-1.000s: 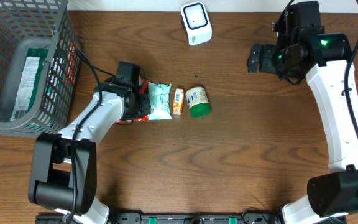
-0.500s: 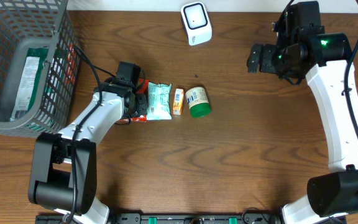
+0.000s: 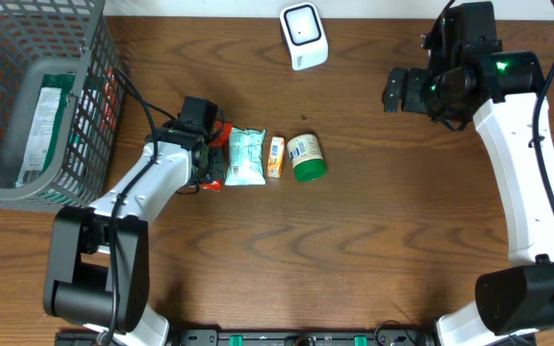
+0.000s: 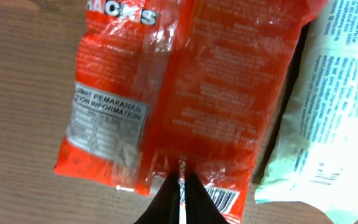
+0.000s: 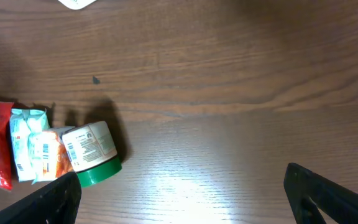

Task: Scan the item barcode
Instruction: 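Release the red bag and retract the left arm toward the basket, then reach the left gripper into the basket toward the green box, then grasp the green-white glove pack with the left gripper and lift it out, then carry the glove pack right of the jar and lower it onto the table, then open the left gripper and retract the left arm to the basket, then grasp the red Nescafe stick in the basket with the left gripper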

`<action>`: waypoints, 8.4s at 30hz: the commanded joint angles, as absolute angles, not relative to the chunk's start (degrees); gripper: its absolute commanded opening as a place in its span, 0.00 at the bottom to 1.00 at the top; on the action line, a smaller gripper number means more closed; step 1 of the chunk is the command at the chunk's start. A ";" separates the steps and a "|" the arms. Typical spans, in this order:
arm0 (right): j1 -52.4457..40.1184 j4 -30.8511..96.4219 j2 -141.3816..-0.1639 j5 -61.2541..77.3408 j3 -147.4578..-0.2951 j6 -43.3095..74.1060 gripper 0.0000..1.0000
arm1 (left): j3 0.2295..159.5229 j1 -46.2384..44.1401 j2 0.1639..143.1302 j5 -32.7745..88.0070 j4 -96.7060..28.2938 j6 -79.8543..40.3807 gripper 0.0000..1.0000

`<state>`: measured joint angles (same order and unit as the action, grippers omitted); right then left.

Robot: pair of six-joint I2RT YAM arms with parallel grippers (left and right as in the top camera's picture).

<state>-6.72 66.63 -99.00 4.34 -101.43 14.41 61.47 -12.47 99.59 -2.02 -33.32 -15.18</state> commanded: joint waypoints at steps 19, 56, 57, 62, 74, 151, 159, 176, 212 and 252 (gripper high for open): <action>-6.83 66.67 -99.24 4.58 -102.41 13.87 0.99 | 97.86 14.39 80.27 -3.03 -43.64 -12.49 0.71; -6.85 66.67 -99.24 4.58 -102.41 13.87 0.99 | 97.67 31.07 120.62 13.93 -44.07 13.17 0.94; -6.83 66.67 -99.24 4.58 -102.41 13.87 0.99 | 97.56 30.70 121.69 13.89 -44.34 14.79 0.94; -6.85 66.67 -99.24 4.60 -102.41 13.87 0.99 | 97.45 29.52 124.40 9.69 -44.29 15.86 0.94; -6.83 66.67 -99.24 4.60 -102.41 13.87 0.99 | 97.38 27.57 129.93 1.63 -43.27 14.26 0.89; 5.21 72.27 -94.30 12.84 -107.31 12.58 0.99 | 95.72 -33.32 97.58 13.78 -38.68 -35.05 0.07; 24.18 80.82 -93.10 21.78 -108.53 12.51 0.99 | 95.72 -45.17 111.15 3.09 -22.63 -49.04 0.07; 26.48 82.87 -93.17 21.74 -106.91 10.17 0.99 | 95.72 -50.24 123.98 -7.77 -14.02 -51.77 0.17; 6.35 83.15 -93.38 20.82 -101.06 6.72 0.99 | 97.56 -26.26 81.93 -7.11 -56.93 -17.74 0.72; 1.08 81.45 -93.38 18.28 -100.42 6.74 0.99 | 125.43 27.20 115.87 14.74 -62.35 11.29 0.96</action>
